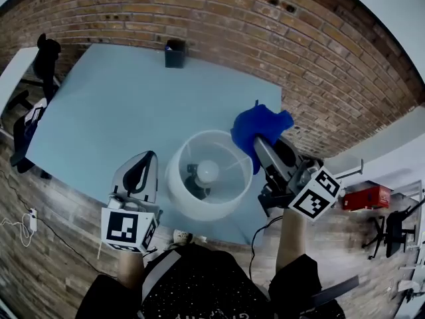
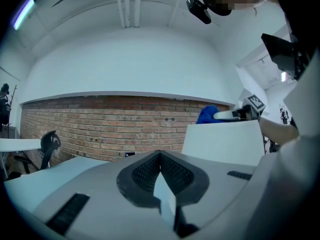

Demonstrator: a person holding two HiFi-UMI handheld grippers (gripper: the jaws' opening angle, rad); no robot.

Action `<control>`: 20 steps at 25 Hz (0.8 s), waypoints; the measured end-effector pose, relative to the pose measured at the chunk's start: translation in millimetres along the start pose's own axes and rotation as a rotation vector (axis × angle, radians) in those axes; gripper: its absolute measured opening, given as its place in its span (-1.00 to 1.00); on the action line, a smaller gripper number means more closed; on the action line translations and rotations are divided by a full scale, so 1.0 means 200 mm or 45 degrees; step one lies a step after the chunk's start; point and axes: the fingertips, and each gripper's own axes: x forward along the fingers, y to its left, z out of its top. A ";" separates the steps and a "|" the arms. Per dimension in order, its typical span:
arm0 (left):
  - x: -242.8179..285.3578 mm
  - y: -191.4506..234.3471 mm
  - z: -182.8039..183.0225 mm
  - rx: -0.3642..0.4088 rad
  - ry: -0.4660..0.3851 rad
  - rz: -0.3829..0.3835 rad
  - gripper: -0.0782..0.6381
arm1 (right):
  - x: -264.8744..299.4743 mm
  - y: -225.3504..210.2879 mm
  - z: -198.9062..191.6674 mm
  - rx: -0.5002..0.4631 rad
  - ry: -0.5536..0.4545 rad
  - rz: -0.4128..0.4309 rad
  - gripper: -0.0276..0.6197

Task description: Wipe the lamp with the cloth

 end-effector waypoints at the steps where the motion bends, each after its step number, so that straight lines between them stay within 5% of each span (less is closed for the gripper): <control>1: 0.01 0.01 -0.01 -0.004 0.008 0.013 -0.76 | 0.01 -0.03 -0.05 0.012 0.033 0.000 -0.69; 20: 0.12 0.09 -0.20 -0.110 0.105 0.106 -0.76 | 0.01 -0.54 -0.63 0.089 0.468 -0.146 -0.69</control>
